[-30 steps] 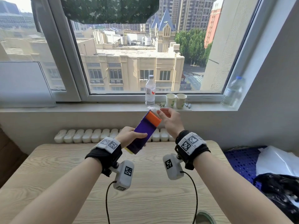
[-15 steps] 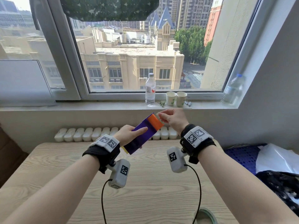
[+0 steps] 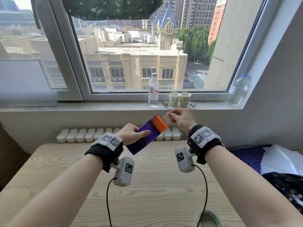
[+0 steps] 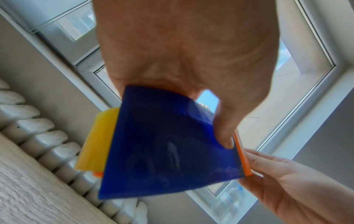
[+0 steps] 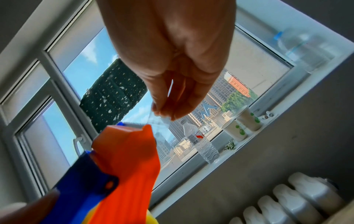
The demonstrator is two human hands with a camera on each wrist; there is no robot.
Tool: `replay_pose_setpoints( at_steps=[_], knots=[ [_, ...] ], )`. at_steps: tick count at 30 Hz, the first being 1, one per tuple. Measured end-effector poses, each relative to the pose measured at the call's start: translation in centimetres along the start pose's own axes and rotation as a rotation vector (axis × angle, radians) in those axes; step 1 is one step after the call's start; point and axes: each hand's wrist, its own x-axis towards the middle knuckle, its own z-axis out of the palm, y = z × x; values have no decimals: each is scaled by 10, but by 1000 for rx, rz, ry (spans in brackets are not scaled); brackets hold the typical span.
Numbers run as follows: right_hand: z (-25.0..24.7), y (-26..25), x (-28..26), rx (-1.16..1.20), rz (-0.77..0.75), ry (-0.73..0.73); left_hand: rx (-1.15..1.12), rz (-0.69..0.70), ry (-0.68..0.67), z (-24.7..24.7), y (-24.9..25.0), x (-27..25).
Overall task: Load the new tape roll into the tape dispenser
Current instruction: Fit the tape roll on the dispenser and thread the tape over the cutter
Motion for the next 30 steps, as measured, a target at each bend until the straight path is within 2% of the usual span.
replay_pose_setpoints(
  at_steps=[5,15,21,25,30],
  knots=[
    [5,1,-7,-15,-96,4,34,-26,27,-1,0,3],
    [10,4,-10,-42,-95,4,70,-36,26,0,1,3],
    [16,4,-15,-133,-175,-15,108,-64,81,3,2,7],
    [17,7,-15,-252,-288,36,91,-80,102,8,4,10],
    [23,-4,-22,-293,-443,-19,144,-156,184,12,-1,13]
  ],
)
